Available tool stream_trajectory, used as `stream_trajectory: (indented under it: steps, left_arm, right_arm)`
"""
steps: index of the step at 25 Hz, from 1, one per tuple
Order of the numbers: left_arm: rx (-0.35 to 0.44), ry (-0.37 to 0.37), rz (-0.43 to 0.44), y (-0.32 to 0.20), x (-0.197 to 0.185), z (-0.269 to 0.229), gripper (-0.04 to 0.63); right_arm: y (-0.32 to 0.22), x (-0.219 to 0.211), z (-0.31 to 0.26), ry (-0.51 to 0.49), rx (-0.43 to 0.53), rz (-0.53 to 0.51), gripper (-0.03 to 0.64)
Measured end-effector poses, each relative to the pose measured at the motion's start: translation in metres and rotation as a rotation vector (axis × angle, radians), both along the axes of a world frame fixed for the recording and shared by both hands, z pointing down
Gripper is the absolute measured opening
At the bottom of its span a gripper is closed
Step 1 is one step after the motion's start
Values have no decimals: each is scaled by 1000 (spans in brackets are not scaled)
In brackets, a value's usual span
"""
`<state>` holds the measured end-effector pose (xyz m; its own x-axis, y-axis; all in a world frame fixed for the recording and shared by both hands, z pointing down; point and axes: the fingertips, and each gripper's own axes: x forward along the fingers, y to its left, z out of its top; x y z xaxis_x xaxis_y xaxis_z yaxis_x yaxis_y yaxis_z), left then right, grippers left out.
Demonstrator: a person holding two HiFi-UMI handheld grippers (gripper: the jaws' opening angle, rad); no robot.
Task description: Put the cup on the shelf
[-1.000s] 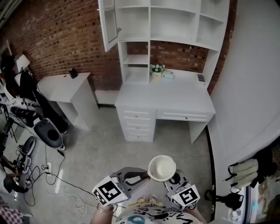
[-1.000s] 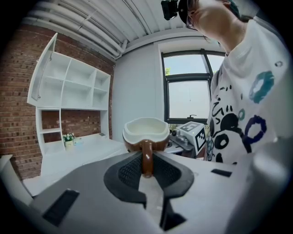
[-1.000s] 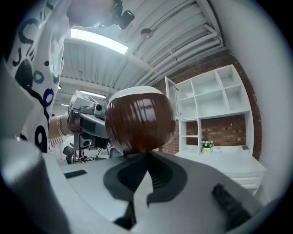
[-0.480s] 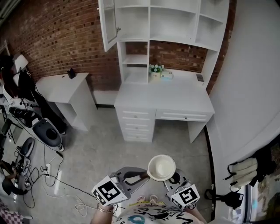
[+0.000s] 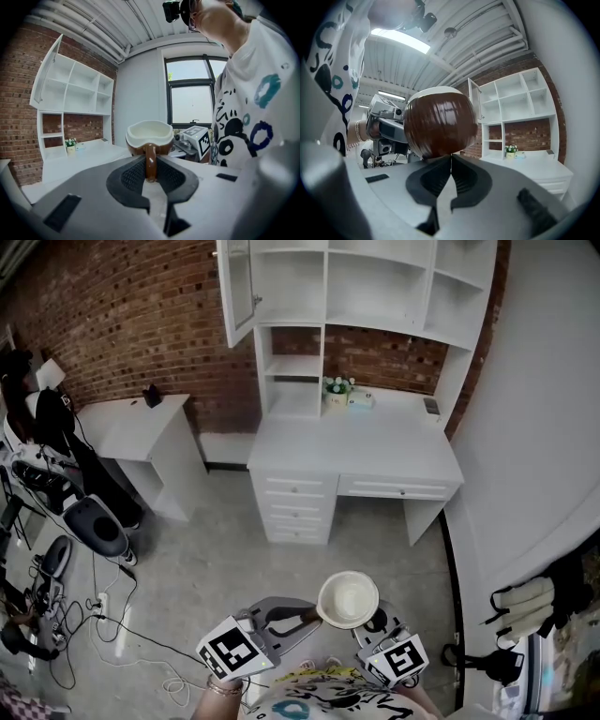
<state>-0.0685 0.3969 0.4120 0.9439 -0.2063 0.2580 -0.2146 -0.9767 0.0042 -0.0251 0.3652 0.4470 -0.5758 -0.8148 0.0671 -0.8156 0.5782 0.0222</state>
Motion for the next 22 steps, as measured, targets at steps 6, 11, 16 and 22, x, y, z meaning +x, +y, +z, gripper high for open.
stream_trajectory:
  steps: [6, 11, 16, 22]
  left_arm:
    - [-23, -4, -13, -12, -9, 3, 57]
    - [-26, -5, -26, -29, -9, 7, 57]
    - [-40, 10, -46, -56, -6, 10, 57]
    - [-34, 14, -71, -99, 7, 2, 57]
  right_arm:
    - [-10, -6, 8, 36, -38, -3, 26]
    - [-28, -7, 10, 23, -43, -8, 26]
    - [-54, -4, 12, 44, -59, -30, 26]
    - [-99, 9, 6, 54, -52, -55, 26]
